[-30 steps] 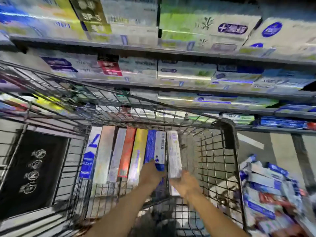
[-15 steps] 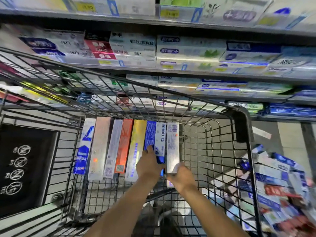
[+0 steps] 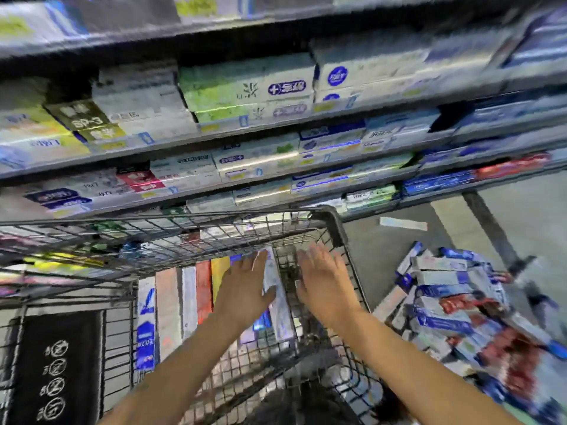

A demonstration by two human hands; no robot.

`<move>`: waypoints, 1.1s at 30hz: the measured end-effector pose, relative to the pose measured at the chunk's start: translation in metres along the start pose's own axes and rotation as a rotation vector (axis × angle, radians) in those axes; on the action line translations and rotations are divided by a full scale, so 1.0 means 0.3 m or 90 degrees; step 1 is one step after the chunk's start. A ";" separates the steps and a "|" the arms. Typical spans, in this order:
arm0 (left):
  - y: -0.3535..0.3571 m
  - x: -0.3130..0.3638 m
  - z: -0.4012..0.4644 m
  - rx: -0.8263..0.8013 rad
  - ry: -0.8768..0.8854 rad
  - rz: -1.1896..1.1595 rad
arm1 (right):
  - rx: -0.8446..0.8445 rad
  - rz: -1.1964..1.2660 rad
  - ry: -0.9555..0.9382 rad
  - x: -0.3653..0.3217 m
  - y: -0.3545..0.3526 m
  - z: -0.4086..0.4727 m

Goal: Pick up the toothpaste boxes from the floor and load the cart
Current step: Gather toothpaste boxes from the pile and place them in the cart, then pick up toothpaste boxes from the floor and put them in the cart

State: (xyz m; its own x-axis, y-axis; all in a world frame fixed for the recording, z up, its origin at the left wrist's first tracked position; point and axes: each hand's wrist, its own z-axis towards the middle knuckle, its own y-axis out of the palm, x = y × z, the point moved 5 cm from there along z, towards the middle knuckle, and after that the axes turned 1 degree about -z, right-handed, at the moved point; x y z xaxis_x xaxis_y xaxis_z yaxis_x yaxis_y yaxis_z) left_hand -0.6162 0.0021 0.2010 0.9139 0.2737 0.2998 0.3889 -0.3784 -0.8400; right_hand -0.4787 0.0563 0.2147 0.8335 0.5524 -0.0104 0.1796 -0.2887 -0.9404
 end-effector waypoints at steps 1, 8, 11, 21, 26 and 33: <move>-0.051 0.057 -0.009 0.010 0.034 0.029 | 0.019 0.004 0.010 0.036 -0.046 -0.027; -0.252 0.552 -0.026 0.073 0.258 0.126 | 0.041 0.143 0.163 0.434 -0.164 -0.283; -0.224 0.751 0.002 0.062 0.328 0.160 | -0.002 0.224 0.268 0.625 -0.060 -0.409; 0.312 1.397 0.045 -0.125 0.344 0.234 | -0.111 0.348 0.562 1.214 0.483 -1.041; 0.628 1.578 0.068 -0.187 0.351 0.223 | -0.232 0.352 0.615 1.416 0.732 -1.248; 1.015 1.589 0.221 -0.281 0.290 0.277 | -0.344 0.472 0.644 1.506 1.062 -1.242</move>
State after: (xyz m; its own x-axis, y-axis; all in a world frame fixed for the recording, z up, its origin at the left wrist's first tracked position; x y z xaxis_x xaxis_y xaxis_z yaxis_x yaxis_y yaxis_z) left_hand -0.0697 0.0759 0.0582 0.9159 -0.3357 0.2199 -0.0943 -0.7127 -0.6951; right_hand 0.1497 -0.0776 0.0370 0.7954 -0.6057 0.0199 -0.4880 -0.6596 -0.5716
